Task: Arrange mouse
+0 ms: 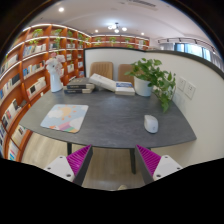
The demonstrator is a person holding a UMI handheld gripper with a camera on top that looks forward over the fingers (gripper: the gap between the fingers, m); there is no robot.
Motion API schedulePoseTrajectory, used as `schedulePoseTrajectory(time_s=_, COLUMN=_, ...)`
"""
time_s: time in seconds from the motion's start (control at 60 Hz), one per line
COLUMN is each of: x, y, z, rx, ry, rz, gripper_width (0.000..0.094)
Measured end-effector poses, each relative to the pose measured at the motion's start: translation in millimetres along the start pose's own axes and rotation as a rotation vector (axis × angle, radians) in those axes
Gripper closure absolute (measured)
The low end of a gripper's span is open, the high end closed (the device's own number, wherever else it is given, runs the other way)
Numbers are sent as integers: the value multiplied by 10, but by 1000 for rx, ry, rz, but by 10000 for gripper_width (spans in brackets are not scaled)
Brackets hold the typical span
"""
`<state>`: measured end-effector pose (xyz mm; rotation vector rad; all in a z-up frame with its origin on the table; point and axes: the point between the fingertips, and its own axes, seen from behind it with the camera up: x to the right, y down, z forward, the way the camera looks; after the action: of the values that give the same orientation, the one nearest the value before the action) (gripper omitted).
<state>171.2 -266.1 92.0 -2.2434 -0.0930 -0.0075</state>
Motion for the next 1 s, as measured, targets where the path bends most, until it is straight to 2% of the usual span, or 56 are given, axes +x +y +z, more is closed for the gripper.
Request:
schedulePoseTrajectory(time_s=0.267, x=1300, y=260, z=665, rx=-94, ry=151, rz=68, gripper_width=96)
schedulePoseTrajectory(time_s=0.45, x=1729, y=59, z=1323, rx=-110, ry=158, rz=57, gripper_width=88)
schedulePoseTrajectory(time_s=0.65, x=1832, y=-258, z=1905, rx=-104, ry=111, rz=96, gripper_width=95)
schedulePoseTrajectory(time_s=0.733, x=1838, y=-306, z=2035, rx=-114, ry=103, rz=109, gripper_width=175)
schedulePoseTrajectory(time_s=0.817, x=1785, y=-324, z=2113, rx=-116, ry=91, rz=138, gripper_width=353)
schedulePoseTrajectory(time_s=1.0, x=1800, y=-326, z=2124, rx=-135, ry=124, rz=147, gripper_width=486)
